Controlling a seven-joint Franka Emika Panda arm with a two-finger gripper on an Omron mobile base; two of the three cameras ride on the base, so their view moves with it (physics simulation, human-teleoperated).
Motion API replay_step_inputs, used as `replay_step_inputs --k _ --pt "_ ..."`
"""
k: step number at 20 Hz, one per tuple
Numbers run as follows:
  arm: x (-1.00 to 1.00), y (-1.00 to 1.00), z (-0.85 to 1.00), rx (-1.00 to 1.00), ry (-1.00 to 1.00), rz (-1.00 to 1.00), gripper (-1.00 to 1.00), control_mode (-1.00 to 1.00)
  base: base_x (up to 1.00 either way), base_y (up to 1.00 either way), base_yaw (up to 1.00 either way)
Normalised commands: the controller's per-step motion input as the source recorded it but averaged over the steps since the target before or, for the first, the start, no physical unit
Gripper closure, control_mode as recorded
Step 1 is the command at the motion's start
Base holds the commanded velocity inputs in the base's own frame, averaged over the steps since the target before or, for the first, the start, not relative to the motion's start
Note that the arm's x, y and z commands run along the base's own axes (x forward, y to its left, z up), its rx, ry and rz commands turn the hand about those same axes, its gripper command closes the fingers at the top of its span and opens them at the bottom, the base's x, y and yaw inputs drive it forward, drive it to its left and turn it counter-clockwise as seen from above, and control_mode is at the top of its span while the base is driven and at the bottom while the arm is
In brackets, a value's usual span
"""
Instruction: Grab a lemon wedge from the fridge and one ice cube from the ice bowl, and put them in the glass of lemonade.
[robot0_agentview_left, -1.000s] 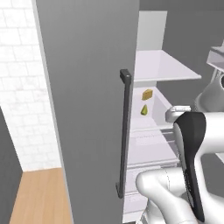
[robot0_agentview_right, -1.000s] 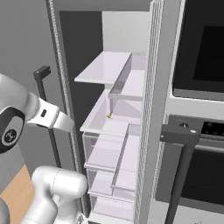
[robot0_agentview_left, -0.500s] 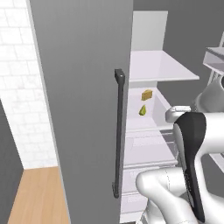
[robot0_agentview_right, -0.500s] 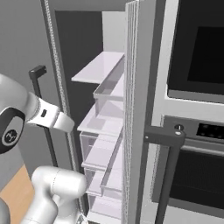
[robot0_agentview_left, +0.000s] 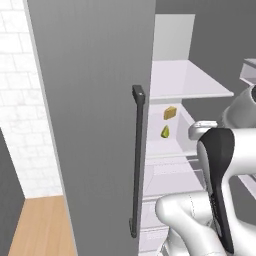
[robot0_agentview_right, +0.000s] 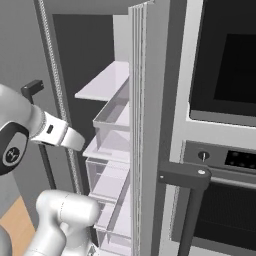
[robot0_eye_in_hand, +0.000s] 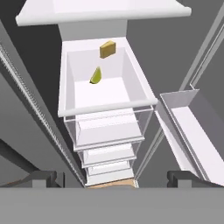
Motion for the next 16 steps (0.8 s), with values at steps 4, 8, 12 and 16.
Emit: replay_step_inputs --k 4,8,12,16 --pt "0.02 -0.19 -0.29 0.05 0.03 0.00 -1.00 -1.00 0.00 -0.09 0.00" --pt "0.29 -0.14 -0.59 0.09 0.03 0.00 -1.00 -1.00 0.00 0.00 0.00" --pt "0.51 0.00 -0.40 0.02 0.04 0.00 -1.00 -1.00 0.00 0.00 0.00" --pt "0.71 0.03 -0.27 0.00 0.04 -0.03 -1.00 -1.00 0.00 0.00 0.00"
